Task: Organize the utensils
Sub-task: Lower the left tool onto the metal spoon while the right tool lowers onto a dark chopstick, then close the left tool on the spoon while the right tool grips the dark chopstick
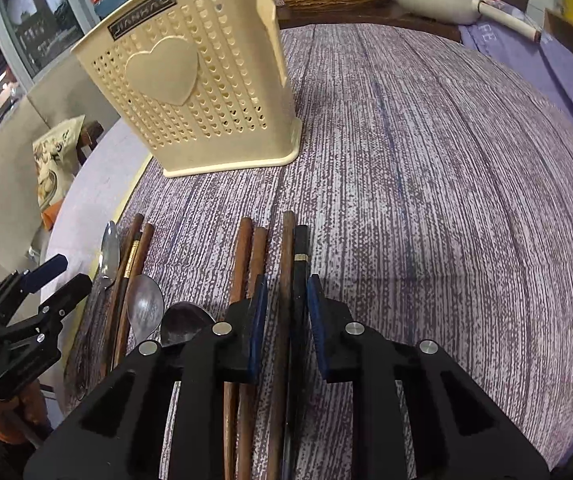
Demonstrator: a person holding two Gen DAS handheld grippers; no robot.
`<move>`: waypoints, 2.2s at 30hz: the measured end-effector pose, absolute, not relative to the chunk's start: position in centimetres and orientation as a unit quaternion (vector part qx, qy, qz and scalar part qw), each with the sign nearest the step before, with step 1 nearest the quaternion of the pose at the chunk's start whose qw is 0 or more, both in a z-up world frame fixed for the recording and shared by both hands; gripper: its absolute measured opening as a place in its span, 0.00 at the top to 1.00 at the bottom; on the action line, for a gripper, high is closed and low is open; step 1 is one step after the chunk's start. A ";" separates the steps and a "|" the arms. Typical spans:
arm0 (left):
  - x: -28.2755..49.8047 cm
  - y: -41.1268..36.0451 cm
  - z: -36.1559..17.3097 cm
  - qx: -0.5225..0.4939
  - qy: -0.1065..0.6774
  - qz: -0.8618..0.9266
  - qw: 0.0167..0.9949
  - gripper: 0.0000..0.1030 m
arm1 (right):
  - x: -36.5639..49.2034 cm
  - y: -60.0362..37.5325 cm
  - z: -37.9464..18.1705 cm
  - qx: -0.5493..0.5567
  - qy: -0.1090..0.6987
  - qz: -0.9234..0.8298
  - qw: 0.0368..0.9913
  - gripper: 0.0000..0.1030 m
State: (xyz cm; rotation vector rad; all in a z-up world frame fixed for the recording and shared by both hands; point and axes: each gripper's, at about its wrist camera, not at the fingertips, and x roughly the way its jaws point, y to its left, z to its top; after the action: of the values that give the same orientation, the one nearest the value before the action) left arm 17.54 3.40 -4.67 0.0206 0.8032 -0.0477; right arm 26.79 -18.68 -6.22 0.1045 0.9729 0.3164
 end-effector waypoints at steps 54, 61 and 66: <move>21.3 0.5 -5.4 -0.008 0.422 -0.007 0.907 0.47 | 26.2 -16.7 -6.8 -0.035 0.444 0.123 0.887 0.81; 21.9 0.1 -5.3 -0.007 0.424 0.007 0.906 0.64 | 26.2 -16.7 -6.9 -0.036 0.441 0.121 0.889 0.82; 21.8 0.2 -5.4 -0.013 0.422 0.008 0.907 0.65 | 26.3 -16.8 -6.9 -0.034 0.439 0.119 0.890 0.88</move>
State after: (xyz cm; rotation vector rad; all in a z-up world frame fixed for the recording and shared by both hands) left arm 21.81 0.22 -5.39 -0.0273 0.8704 0.0161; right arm 26.29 -16.80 -6.92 -0.0709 0.9115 0.2463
